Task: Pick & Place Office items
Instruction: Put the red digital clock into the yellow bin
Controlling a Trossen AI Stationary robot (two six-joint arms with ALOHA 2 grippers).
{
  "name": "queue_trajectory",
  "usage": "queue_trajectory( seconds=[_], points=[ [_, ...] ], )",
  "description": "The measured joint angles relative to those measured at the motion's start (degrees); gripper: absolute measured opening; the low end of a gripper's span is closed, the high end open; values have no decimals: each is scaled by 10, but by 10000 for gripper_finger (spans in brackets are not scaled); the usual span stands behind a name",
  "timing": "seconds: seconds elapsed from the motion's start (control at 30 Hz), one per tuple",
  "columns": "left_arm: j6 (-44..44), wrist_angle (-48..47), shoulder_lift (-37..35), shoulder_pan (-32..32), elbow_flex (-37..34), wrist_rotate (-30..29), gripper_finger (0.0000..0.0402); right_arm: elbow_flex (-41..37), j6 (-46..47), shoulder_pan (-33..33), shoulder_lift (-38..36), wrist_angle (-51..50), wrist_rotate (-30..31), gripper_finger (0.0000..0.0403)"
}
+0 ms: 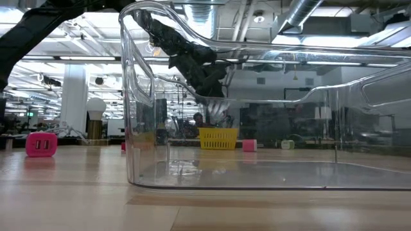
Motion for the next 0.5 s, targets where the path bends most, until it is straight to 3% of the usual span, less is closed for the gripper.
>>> queue_trajectory(
  seconds=[0.23,0.4,0.5],
  points=[
    [2,-17,-21,0,-1,0,193,0,0,0,0,2,0,201],
    [6,-108,-103,-8,-9,-1,194,0,0,0,0,1,-1,201],
    [1,-157,-170,-25,-53,-39,194,0,4,4,0,2,0,201]
  ],
)
